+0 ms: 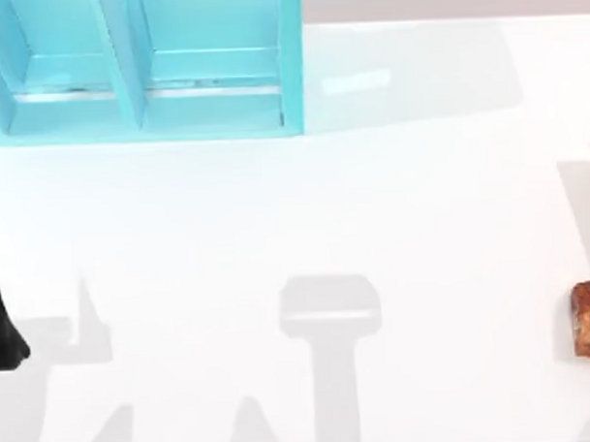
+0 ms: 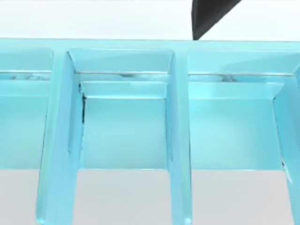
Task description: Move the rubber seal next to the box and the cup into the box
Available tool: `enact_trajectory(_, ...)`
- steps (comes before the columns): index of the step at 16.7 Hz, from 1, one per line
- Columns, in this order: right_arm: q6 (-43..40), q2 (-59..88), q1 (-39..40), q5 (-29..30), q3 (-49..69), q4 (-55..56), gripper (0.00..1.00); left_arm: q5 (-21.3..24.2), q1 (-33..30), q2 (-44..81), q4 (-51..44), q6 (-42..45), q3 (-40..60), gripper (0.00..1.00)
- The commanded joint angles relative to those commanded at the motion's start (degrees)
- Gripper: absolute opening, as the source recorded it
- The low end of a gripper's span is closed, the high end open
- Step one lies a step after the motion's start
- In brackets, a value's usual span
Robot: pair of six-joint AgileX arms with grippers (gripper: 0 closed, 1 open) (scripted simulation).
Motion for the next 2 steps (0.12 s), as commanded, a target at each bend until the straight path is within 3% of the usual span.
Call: enact_trajectory(2, 0.1, -0.1, -0.1, -0.9, 0.8, -1.4, 1.00, 0.0, 0.0, 0.0, 0.0, 0.0, 0.0, 1.00)
